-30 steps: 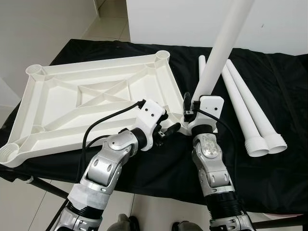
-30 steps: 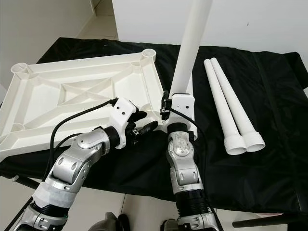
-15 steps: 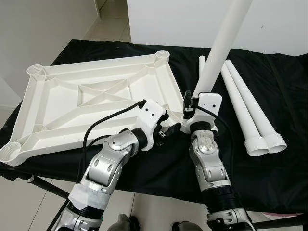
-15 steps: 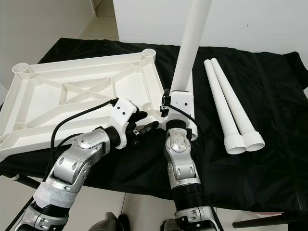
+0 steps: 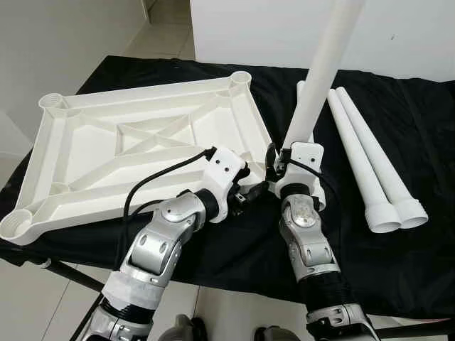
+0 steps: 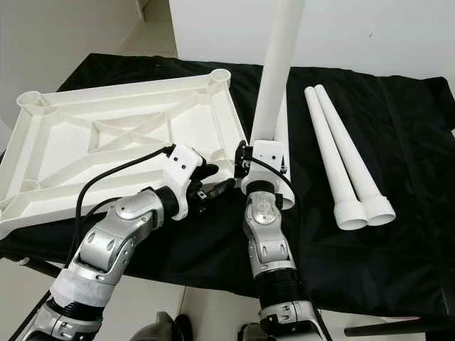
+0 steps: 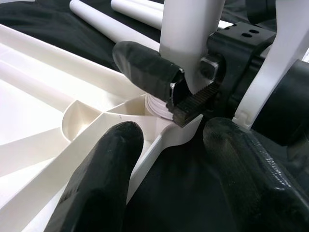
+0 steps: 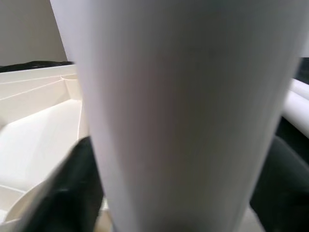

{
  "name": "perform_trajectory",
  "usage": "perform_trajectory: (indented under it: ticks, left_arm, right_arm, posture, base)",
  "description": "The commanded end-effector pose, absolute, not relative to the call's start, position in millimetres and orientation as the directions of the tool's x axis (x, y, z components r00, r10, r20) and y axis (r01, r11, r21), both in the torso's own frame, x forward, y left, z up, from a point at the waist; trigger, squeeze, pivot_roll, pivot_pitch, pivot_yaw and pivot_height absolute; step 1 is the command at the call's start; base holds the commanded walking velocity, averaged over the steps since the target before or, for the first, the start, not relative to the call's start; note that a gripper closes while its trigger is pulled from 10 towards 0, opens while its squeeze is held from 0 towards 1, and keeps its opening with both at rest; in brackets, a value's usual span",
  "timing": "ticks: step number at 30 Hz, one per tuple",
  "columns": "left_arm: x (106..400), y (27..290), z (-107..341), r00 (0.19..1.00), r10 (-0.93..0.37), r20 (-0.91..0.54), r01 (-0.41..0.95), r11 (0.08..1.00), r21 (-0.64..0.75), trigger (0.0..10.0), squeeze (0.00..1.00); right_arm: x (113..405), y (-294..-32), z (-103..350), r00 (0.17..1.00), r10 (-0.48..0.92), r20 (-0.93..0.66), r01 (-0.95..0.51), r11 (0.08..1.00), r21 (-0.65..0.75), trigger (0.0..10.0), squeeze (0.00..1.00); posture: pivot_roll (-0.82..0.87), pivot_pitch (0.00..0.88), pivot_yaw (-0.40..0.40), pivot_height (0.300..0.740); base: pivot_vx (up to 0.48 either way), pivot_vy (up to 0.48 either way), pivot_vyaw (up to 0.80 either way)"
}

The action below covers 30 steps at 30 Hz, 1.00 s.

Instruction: Building children table

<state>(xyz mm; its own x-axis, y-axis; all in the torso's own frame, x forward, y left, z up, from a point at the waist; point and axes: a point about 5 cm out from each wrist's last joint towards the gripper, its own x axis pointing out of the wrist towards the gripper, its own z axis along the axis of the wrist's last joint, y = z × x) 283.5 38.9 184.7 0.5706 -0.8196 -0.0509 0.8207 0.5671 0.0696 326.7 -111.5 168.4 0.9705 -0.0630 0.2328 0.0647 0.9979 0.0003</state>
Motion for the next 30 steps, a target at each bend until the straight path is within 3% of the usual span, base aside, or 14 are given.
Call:
perform_trajectory:
  ticks: [1,2,3,5,6,8,9,16,21,30]
  left_arm:
    - [283,39,187,0.597,-0.801,-0.042,0.802,0.593,0.071,10.0,0.00]
    - [283,38,187,0.595,-0.802,-0.040,0.803,0.592,0.069,10.0,0.00]
    - [283,37,187,0.595,-0.803,-0.038,0.803,0.592,0.067,10.0,0.00]
    - [284,37,188,0.594,-0.804,-0.037,0.804,0.591,0.066,10.0,0.00]
    - [283,37,188,0.593,-0.805,-0.036,0.805,0.590,0.065,10.0,0.00]
    - [283,36,187,0.592,-0.805,-0.036,0.806,0.589,0.065,10.0,0.00]
    - [283,35,187,0.590,-0.807,-0.034,0.807,0.587,0.063,10.0,0.00]
    - [283,35,188,0.589,-0.808,-0.032,0.808,0.586,0.062,10.0,0.00]
    - [282,33,186,0.579,-0.814,-0.037,0.814,0.577,0.065,10.0,0.00]
    - [278,30,181,0.556,-0.829,-0.062,0.830,0.552,0.076,10.0,0.00]
  right_arm:
    - [327,-113,175,0.962,-0.053,0.267,0.053,0.999,0.008,10.0,1.00]
    - [328,-118,179,0.956,-0.039,0.289,0.042,0.999,-0.004,10.0,1.00]
    - [330,-121,184,0.952,-0.004,0.305,0.011,1.000,-0.022,10.0,0.75]
    - [331,-124,186,0.950,0.022,0.312,-0.012,0.999,-0.034,10.0,0.75]
    - [332,-126,189,0.947,0.047,0.318,-0.033,0.998,-0.049,10.0,0.00]
    - [333,-127,191,0.944,0.085,0.320,-0.068,0.996,-0.061,10.0,0.00]
    - [335,-131,197,0.932,0.168,0.322,-0.144,0.985,-0.098,10.0,0.00]
    - [337,-141,200,0.913,0.292,0.285,-0.254,0.953,-0.164,10.0,0.00]
    - [338,-150,190,0.872,0.460,0.168,-0.418,0.878,-0.233,10.0,0.00]
    - [344,-164,185,0.847,0.527,0.073,-0.484,0.820,-0.304,10.0,0.00]
  posture:
    - [-0.09,0.115,0.064,0.740]
    - [-0.09,0.115,0.063,0.740]
    - [-0.10,0.114,0.063,0.740]
    - [-0.10,0.114,0.063,0.740]
    - [-0.10,0.113,0.063,0.740]
    - [-0.10,0.114,0.060,0.740]
    - [-0.10,0.112,0.060,0.740]
    - [-0.10,0.111,0.058,0.740]
    - [-0.11,0.108,0.059,0.740]
    - [-0.11,0.100,0.060,0.740]
  base:
    - [0.000,0.000,0.00]
    - [0.000,0.000,0.00]
    - [0.000,0.000,0.00]
    - [0.000,0.000,0.00]
    - [0.000,0.000,0.00]
    - [0.000,0.000,0.00]
    - [0.000,0.000,0.00]
    - [0.000,0.000,0.00]
    - [0.000,0.000,0.00]
    - [0.000,0.000,0.00]
